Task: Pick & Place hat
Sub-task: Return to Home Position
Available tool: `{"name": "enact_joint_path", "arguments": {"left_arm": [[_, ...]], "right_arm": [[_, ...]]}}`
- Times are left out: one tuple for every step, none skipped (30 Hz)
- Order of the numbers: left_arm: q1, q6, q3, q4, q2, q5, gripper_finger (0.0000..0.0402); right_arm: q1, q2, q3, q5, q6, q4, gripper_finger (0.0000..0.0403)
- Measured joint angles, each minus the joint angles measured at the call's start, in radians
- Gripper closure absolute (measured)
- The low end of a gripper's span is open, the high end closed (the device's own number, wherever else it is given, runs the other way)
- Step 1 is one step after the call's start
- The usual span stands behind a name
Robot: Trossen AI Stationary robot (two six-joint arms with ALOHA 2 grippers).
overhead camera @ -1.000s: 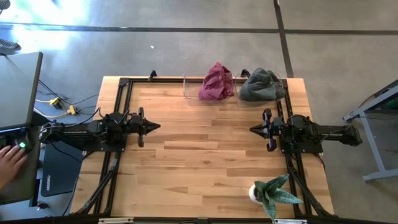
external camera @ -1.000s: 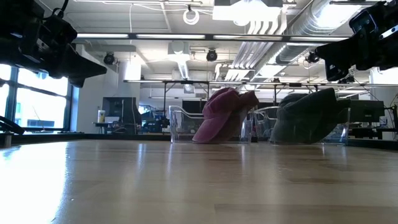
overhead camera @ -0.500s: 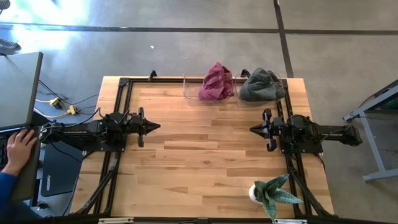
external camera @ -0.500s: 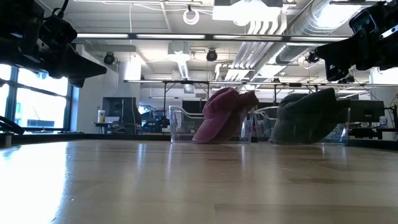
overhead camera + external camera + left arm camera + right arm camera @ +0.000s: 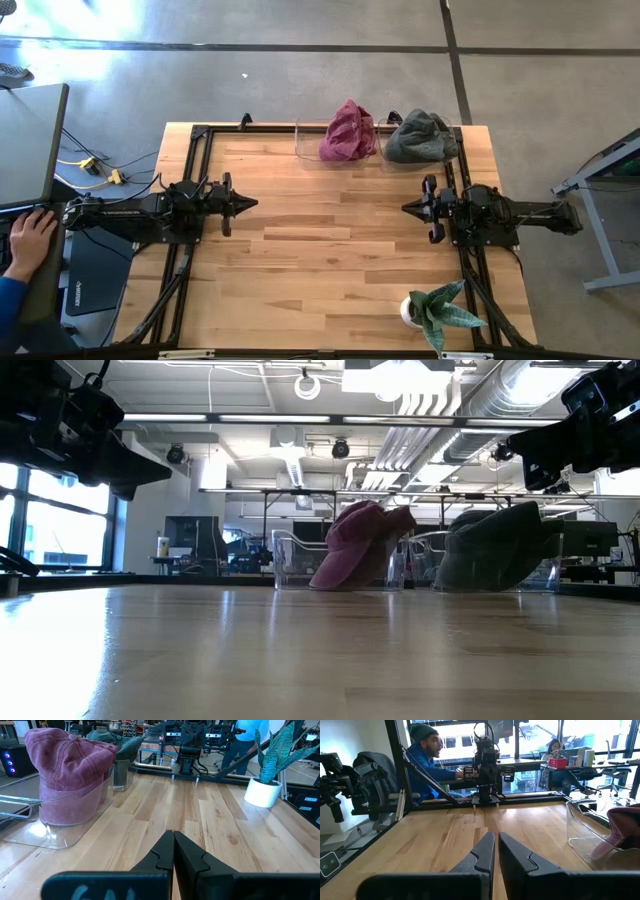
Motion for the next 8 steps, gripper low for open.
{"name": "enact_joint_path", "arguments": {"left_arm": [[0.000, 0.000, 0.000, 0.000, 0.000, 0.000, 0.0401], [0.000, 0.000, 0.000, 0.000, 0.000, 0.000, 0.0401], [0.000, 0.000, 0.000, 0.000, 0.000, 0.000, 0.0401], [0.000, 0.000, 0.000, 0.000, 0.000, 0.000, 0.0401], [0.000, 0.000, 0.000, 0.000, 0.000, 0.000, 0.0401], [0.000, 0.000, 0.000, 0.000, 0.000, 0.000, 0.0401], [0.000, 0.000, 0.000, 0.000, 0.000, 0.000, 0.0401], [0.000, 0.000, 0.000, 0.000, 0.000, 0.000, 0.0401]], "right_arm": [[0.000, 0.000, 0.000, 0.000, 0.000, 0.000, 0.0383], [0.000, 0.000, 0.000, 0.000, 0.000, 0.000, 0.0384], [0.000, 0.000, 0.000, 0.000, 0.000, 0.000, 0.0384], [0.000, 0.000, 0.000, 0.000, 0.000, 0.000, 0.0385], [0.000, 0.000, 0.000, 0.000, 0.000, 0.000, 0.0386], [0.000, 0.000, 0.000, 0.000, 0.000, 0.000, 0.0386], [0.000, 0.000, 0.000, 0.000, 0.000, 0.000, 0.0386], [0.000, 0.000, 0.000, 0.000, 0.000, 0.000, 0.0385]]}}
